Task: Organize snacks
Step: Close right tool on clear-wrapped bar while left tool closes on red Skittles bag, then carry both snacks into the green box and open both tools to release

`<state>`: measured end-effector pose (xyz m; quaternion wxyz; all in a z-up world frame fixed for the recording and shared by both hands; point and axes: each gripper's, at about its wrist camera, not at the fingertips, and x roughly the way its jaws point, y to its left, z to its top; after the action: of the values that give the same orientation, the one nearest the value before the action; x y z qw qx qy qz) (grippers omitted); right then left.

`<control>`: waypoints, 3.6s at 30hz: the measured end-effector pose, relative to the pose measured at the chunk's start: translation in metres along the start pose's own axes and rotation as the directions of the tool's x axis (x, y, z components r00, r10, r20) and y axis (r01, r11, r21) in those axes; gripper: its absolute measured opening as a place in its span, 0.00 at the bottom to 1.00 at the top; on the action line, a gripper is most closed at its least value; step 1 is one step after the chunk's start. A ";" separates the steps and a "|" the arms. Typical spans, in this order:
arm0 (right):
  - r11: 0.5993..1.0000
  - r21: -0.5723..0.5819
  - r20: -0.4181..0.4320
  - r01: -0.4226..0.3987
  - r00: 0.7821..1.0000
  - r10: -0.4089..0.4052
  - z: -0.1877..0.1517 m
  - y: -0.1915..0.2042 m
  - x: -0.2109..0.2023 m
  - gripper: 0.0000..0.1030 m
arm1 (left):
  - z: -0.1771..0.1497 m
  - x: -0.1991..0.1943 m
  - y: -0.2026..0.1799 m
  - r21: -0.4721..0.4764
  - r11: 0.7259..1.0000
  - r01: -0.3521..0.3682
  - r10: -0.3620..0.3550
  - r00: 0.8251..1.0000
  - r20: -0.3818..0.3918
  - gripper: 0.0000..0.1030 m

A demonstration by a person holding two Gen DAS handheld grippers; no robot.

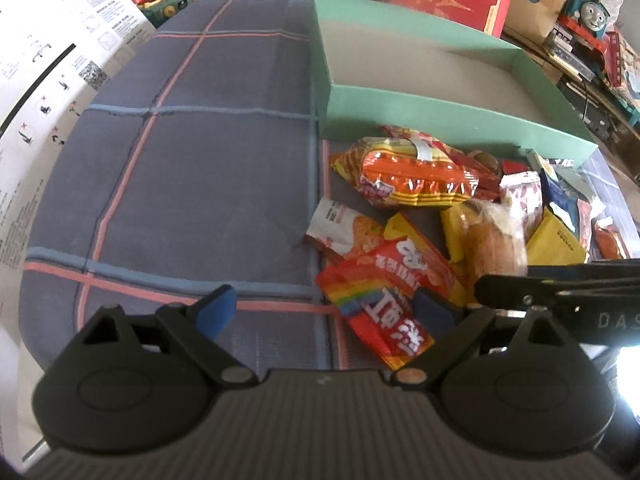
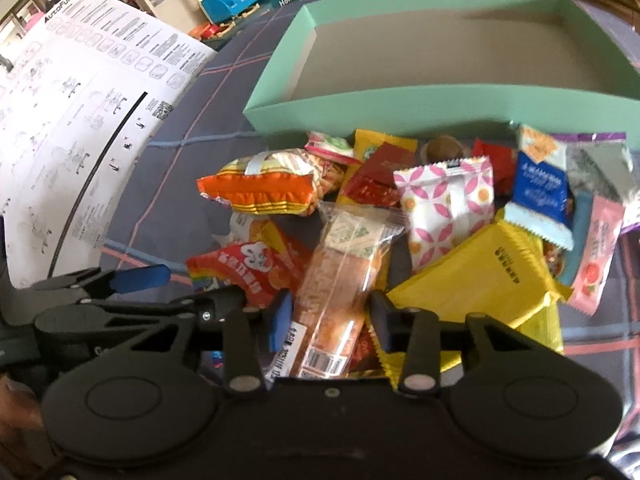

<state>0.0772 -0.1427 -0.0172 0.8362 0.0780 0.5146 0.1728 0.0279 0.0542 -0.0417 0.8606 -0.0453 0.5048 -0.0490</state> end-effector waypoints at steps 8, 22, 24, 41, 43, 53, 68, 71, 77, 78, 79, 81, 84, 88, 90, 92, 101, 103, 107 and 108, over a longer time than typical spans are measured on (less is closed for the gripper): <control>0.997 0.051 0.060 0.061 0.996 -0.064 -0.008 -0.032 -0.023 0.39 | -0.002 0.002 -0.013 0.042 0.999 -0.004 0.005 1.000 -0.018 0.94; 0.995 0.084 0.062 0.060 0.996 -0.065 -0.019 -0.051 -0.031 0.39 | -0.004 0.005 -0.065 0.350 0.934 -0.072 0.064 0.997 0.035 1.00; 0.995 0.075 0.060 0.063 0.996 -0.067 -0.017 -0.050 -0.030 0.39 | -0.007 0.009 -0.072 0.392 0.919 -0.049 0.048 0.999 0.012 1.00; 0.996 0.012 0.116 0.084 0.990 -0.085 -0.019 -0.042 -0.029 0.37 | -0.017 0.002 -0.067 0.313 0.949 0.024 -0.027 1.000 0.006 0.66; 0.998 0.029 0.122 0.064 0.990 -0.067 -0.019 -0.045 -0.034 0.37 | -0.013 -0.005 -0.063 0.289 0.957 0.037 -0.044 0.999 0.016 0.66; 0.998 0.050 0.202 0.025 0.979 -0.034 -0.010 -0.053 -0.071 0.37 | 0.002 -0.044 -0.067 0.266 0.959 0.101 -0.127 0.988 0.084 0.66; 0.987 0.141 0.357 0.074 0.927 -0.120 0.068 -0.119 -0.122 0.37 | 0.130 -0.048 -0.052 0.153 0.986 0.066 -0.101 0.966 0.236 0.67; 0.982 0.144 0.369 0.123 0.914 -0.169 0.099 -0.137 -0.119 0.37 | 0.168 -0.032 -0.053 0.131 0.991 0.019 -0.053 0.964 0.260 0.67; 0.972 0.148 0.355 0.184 0.907 -0.226 0.161 -0.175 -0.089 0.37 | 0.237 0.024 -0.061 0.087 0.995 -0.055 0.032 0.968 0.248 0.67; 0.971 0.147 0.349 0.189 0.909 -0.230 0.170 -0.181 -0.081 0.37 | 0.247 0.036 -0.064 0.087 0.994 -0.071 0.049 0.970 0.239 0.67; 0.971 0.143 0.340 0.192 0.912 -0.231 0.179 -0.187 -0.071 0.37 | 0.254 0.047 -0.067 0.090 0.992 -0.085 0.063 0.972 0.227 0.67; 0.969 0.137 0.316 0.205 0.918 -0.239 0.193 -0.193 -0.047 0.37 | 0.265 0.070 -0.073 0.098 0.990 -0.103 0.081 0.976 0.204 0.67; 0.965 0.136 0.270 0.224 0.929 -0.254 0.208 -0.207 -0.013 0.37 | 0.275 0.098 -0.078 0.102 0.987 -0.123 0.104 0.979 0.175 0.67; 0.962 0.127 0.215 0.240 0.941 -0.263 0.225 -0.222 0.029 0.37 | 0.278 0.127 -0.078 0.107 0.983 -0.152 0.135 0.979 0.151 0.67; 0.962 0.117 0.202 0.245 0.943 -0.265 0.228 -0.224 0.040 0.37 | 0.280 0.139 -0.078 0.106 0.982 -0.157 0.143 0.981 0.133 0.67; 0.962 0.112 0.197 0.247 0.944 -0.265 0.232 -0.228 0.049 0.37 | 0.279 0.147 -0.079 0.113 0.980 -0.166 0.152 0.980 0.126 0.68; 0.971 0.192 0.255 0.141 0.948 -0.188 0.223 -0.226 0.027 1.00 | 0.267 0.129 -0.092 0.147 0.972 -0.182 0.155 0.972 0.178 1.00; 0.970 0.204 0.267 0.130 0.946 -0.183 0.218 -0.224 0.018 1.00 | 0.261 0.117 -0.094 0.149 0.974 -0.169 0.141 0.974 0.179 1.00; 0.972 0.208 0.279 0.109 0.946 -0.165 0.203 -0.217 -0.004 1.00 | 0.241 0.087 -0.099 0.150 0.982 -0.110 0.082 0.980 0.182 1.00; 0.973 0.206 0.283 0.102 0.946 -0.159 0.195 -0.214 -0.011 1.00 | 0.235 0.080 -0.101 0.157 0.983 -0.099 0.070 0.981 0.183 1.00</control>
<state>0.2909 -0.3359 0.0156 0.9026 0.1476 0.4008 0.0536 0.2678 -0.0496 0.0161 0.9040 0.0434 0.4224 -0.0497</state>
